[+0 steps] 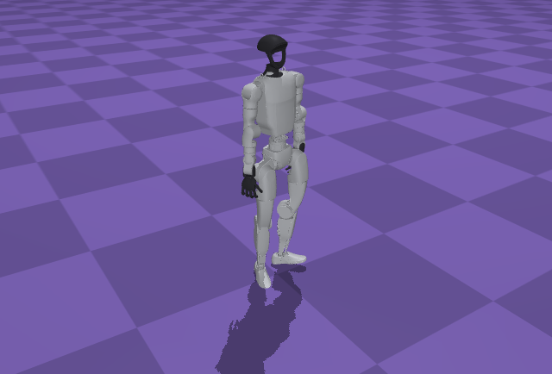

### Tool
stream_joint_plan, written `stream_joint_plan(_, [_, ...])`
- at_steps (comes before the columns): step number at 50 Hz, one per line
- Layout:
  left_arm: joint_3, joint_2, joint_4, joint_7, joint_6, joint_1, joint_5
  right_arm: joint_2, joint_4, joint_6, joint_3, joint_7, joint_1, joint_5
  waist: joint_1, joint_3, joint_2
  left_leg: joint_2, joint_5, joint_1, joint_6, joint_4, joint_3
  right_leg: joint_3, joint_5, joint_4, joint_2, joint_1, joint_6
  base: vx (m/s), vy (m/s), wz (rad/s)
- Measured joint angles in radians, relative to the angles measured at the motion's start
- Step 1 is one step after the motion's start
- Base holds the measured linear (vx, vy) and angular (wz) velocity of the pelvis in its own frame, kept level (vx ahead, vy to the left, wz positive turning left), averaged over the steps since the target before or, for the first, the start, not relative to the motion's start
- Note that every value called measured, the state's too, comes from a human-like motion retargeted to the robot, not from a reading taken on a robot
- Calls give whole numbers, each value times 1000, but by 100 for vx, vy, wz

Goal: In place motions

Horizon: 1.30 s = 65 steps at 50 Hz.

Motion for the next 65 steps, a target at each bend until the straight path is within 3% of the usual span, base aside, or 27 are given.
stream_joint_plan(65, [12, -9, -2, 3, 0, 2, -2, 7, -1, -17, -9, -2, 2, 4, -1, -4, 8, 6, 0, 8, -7, 3, 6, 9, -3, -3, 9, 6, 0, 0, 0, 0])
